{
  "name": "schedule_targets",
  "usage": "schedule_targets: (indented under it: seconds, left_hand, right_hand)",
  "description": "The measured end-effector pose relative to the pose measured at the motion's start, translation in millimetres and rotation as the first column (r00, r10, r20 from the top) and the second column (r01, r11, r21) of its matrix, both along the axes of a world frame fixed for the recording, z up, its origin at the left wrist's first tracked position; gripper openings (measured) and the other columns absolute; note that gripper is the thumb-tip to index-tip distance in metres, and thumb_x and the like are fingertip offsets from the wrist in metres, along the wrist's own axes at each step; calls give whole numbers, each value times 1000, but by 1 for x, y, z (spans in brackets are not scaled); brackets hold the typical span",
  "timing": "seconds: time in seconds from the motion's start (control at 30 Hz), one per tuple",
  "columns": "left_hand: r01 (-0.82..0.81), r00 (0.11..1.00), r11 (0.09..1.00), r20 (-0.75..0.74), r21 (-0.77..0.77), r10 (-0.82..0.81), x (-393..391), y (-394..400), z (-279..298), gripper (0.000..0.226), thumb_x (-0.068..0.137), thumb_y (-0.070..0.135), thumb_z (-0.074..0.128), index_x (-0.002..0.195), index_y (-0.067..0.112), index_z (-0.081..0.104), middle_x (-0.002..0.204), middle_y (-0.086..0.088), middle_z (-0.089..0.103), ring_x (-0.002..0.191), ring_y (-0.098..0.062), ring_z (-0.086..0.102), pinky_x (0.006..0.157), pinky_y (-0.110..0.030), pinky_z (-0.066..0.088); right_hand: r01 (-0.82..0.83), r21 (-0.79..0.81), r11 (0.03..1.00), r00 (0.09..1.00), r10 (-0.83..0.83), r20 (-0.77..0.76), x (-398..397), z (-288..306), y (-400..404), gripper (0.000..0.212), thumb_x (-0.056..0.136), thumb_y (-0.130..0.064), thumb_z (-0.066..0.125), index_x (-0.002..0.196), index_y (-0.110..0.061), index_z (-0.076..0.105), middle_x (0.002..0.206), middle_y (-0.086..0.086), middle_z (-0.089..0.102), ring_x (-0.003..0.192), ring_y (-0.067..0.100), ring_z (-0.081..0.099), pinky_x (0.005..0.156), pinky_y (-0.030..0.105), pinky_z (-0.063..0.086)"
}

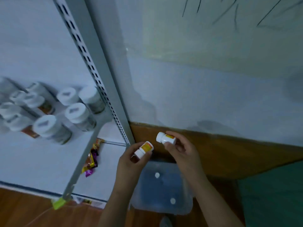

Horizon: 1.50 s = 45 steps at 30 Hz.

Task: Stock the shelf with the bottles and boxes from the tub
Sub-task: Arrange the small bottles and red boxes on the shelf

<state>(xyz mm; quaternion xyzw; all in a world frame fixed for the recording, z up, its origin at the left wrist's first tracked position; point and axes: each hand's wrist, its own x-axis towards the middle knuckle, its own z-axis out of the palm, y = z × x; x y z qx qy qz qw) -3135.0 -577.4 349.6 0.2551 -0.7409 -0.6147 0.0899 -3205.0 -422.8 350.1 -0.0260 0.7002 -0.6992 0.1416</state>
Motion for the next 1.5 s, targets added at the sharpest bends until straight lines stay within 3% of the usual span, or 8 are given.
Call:
schedule_targets:
  seconds: [0.13, 0.3, 0.57, 0.83, 1.03, 1.17, 1.3, 1.5]
  left_hand:
    - [5, 986, 1000, -165, -8, -6, 24, -20, 74, 22, 82, 14, 77, 101, 24, 73, 94, 9, 74, 84, -6, 69, 71, -17, 52]
    - [-10, 954, 997, -300, -71, -12, 77, -61, 155, 24, 82, 11, 76, 103, 22, 71, 89, 7, 75, 79, -6, 69, 66, -13, 50]
    - [-154, 906, 984, -409, -85, 107, 171, -121, 216, 21, 82, 9, 76, 99, 21, 70, 88, 3, 74, 79, -10, 69, 66, -17, 53]
    - [-307, 881, 948, -403, -84, 249, 282, -184, 213, 26, 80, 6, 78, 99, 22, 70, 84, -7, 73, 69, -15, 66, 61, -23, 51]
    - [-464, 829, 883, -384, -66, 407, 359, -232, 216, 27, 79, 7, 78, 100, 22, 70, 86, -5, 73, 75, -19, 70, 64, -22, 55]
    - [-561, 782, 824, -378, -81, 495, 404, -266, 220, 28, 81, 10, 78, 101, 27, 70, 90, -1, 72, 78, -19, 70, 69, -33, 58]
    - [-661, 712, 747, -374, -72, 595, 440, -307, 217, 29, 81, 11, 78, 103, 26, 69, 90, 0, 72, 77, -14, 70, 66, -24, 58]
    - [-738, 655, 669, -336, -91, 677, 470, -399, 202, 30, 79, 18, 79, 106, 28, 68, 92, 12, 72, 84, -8, 70, 74, -31, 61]
  right_hand:
    - [10, -139, 990, 989, -30, -144, 18, 81, -16, 26, 91, -13, 67, 112, -28, 70, 110, -9, 72, 101, 10, 69, 80, 20, 54]
    - [-34, -143, 989, 940, -17, -342, 55, 163, -46, 28, 91, -16, 67, 114, -33, 68, 110, -15, 71, 103, 4, 66, 85, 22, 56]
    - [-227, -156, 961, 843, 113, -526, 125, 240, -114, 31, 90, -5, 67, 114, -26, 67, 108, -8, 72, 102, 9, 68, 87, 23, 54]
    - [-455, -198, 868, 793, 294, -533, 208, 246, -195, 30, 85, -2, 72, 103, -24, 65, 100, -2, 72, 94, 17, 68, 71, 27, 54]
    - [-608, -180, 773, 718, 439, -540, 267, 248, -273, 27, 78, -14, 73, 100, -26, 64, 97, -5, 71, 93, 12, 67, 75, 24, 50]
    - [-694, -142, 706, 643, 520, -562, 300, 251, -331, 29, 84, -3, 72, 101, -25, 64, 95, -6, 71, 91, 12, 68, 72, 24, 53]
    - [-767, -116, 631, 573, 593, -566, 328, 247, -392, 27, 83, -2, 72, 101, -21, 64, 93, -8, 71, 90, 10, 68, 71, 20, 52]
    - [-829, -83, 553, 500, 665, -555, 351, 236, -509, 28, 84, -7, 74, 104, -23, 63, 98, -6, 71, 97, 14, 68, 79, 30, 55]
